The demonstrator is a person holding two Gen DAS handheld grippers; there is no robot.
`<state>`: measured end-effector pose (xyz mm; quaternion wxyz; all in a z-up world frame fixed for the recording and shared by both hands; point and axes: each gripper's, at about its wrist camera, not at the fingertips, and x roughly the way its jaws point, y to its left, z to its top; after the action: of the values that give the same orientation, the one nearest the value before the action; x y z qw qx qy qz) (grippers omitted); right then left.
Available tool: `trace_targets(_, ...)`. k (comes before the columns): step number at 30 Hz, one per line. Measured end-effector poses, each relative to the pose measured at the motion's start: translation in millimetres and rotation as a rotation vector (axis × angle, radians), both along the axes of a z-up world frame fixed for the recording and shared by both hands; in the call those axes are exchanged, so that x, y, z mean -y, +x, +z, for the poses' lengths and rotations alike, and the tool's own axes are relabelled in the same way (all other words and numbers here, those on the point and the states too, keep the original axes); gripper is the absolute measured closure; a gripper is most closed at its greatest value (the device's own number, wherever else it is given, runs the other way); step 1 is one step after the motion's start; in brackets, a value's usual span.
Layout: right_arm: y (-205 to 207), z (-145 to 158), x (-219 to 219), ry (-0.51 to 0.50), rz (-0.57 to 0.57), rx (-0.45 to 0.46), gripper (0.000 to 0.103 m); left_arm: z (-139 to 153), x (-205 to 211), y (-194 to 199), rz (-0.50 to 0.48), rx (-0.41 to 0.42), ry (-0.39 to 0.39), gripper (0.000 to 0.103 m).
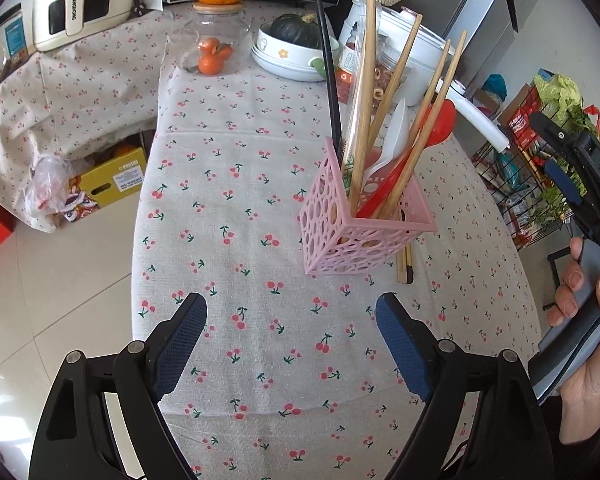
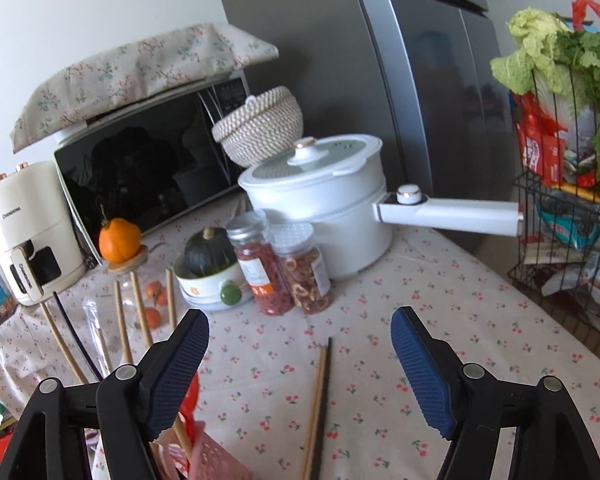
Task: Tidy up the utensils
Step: 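Move both tools back to the black and wooden chopsticks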
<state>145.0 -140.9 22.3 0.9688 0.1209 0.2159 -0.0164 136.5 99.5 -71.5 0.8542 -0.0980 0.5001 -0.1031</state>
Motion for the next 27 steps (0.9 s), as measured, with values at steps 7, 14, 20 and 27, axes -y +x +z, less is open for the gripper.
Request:
trace_targets(7, 8, -22, 20, -0.068, 0.049, -0.171, 0.012, 1, 8, -6, 0.011, 0.023, 0.019, 0.014)
trace_targets(14, 27, -60, 24, -0.11, 0.133, -0.235, 0.009, 6, 17, -7, -0.009, 0.071, 0.019, 0.014)
trace_targets(20, 59, -103, 32, -0.078, 0.157, -0.362, 0.009, 4, 20, -5, -0.009, 0.064, 0.015, 0.014)
trace_targets(27, 85, -140, 22, -0.144, 0.19, -0.471, 0.009, 4, 26, -1, -0.026, 0.077, 0.022, 0.014)
